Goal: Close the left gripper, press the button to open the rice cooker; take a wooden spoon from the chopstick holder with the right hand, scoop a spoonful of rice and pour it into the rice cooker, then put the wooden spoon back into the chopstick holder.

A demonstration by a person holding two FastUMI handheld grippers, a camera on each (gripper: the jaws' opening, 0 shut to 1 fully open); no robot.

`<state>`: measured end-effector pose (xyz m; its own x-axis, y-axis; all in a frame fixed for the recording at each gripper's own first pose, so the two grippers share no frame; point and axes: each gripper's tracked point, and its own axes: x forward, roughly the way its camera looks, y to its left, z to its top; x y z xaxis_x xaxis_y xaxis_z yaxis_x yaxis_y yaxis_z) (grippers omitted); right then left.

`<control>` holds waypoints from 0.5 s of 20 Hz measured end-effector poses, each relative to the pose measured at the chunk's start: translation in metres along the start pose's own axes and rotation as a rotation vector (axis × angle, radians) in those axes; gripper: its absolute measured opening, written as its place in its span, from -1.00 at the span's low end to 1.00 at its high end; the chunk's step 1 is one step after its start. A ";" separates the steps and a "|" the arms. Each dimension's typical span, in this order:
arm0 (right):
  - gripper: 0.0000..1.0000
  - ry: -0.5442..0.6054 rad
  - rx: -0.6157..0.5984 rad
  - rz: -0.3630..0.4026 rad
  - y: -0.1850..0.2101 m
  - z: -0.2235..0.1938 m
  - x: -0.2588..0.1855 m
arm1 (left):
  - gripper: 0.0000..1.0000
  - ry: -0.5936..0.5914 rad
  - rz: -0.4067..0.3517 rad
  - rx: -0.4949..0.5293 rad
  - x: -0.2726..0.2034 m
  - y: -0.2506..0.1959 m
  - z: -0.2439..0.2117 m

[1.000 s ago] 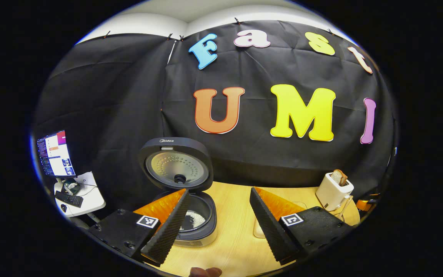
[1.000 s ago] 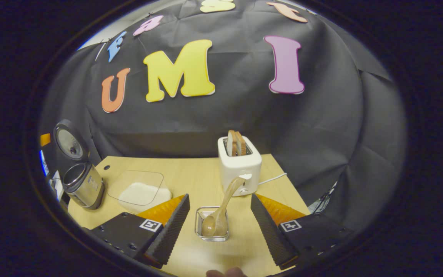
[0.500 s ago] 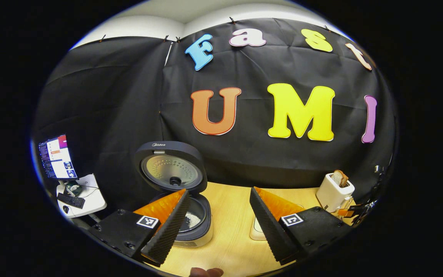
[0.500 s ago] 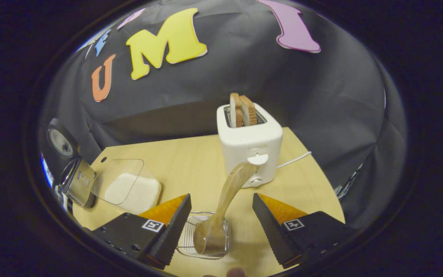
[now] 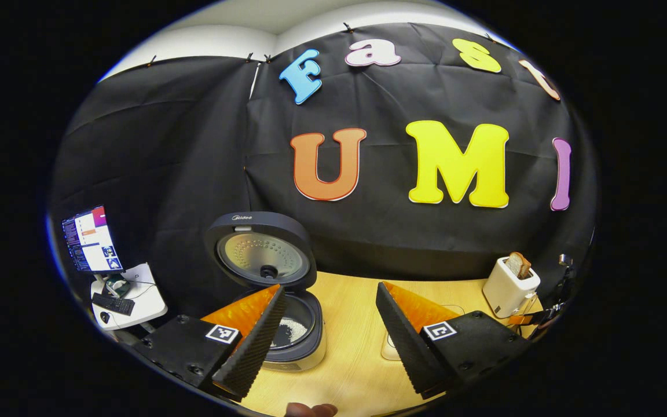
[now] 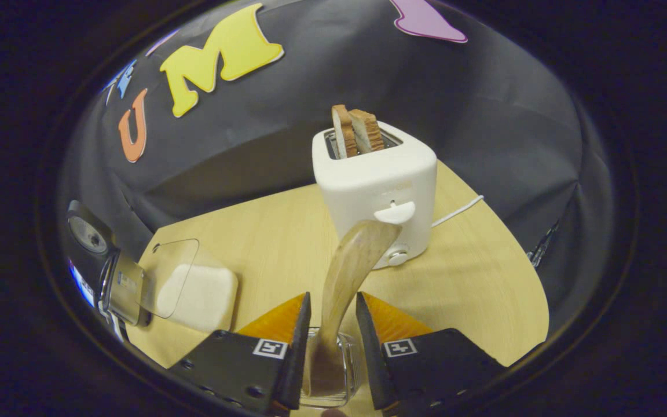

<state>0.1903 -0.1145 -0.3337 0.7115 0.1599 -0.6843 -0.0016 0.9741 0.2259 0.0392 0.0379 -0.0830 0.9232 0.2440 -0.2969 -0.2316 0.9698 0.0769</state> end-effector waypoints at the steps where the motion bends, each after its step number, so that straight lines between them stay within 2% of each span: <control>1: -0.10 0.008 0.004 0.000 0.000 -0.002 0.001 | 0.99 0.000 -0.002 0.001 0.001 0.000 0.000; 2: -0.10 0.001 0.030 0.014 0.001 0.001 -0.003 | 0.99 -0.003 -0.002 0.001 0.001 0.001 0.001; 3: -0.77 0.015 0.052 0.013 0.005 0.001 0.001 | 0.99 -0.006 -0.003 0.002 0.001 0.002 0.002; 4: -0.78 0.019 0.061 0.020 0.006 0.002 0.000 | 0.99 -0.011 -0.002 0.001 0.001 0.003 0.003; 5: -0.94 0.022 0.052 0.014 0.006 0.001 -0.001 | 0.99 -0.017 -0.001 -0.002 0.000 0.005 0.004; 10: -0.99 -0.056 -0.013 0.019 0.019 0.022 -0.026 | 0.99 -0.028 -0.002 -0.017 -0.001 0.011 0.004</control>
<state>0.1869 -0.1037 -0.2964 0.7495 0.1698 -0.6398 -0.0245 0.9730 0.2296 0.0371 0.0486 -0.0777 0.9317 0.2423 -0.2705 -0.2348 0.9702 0.0604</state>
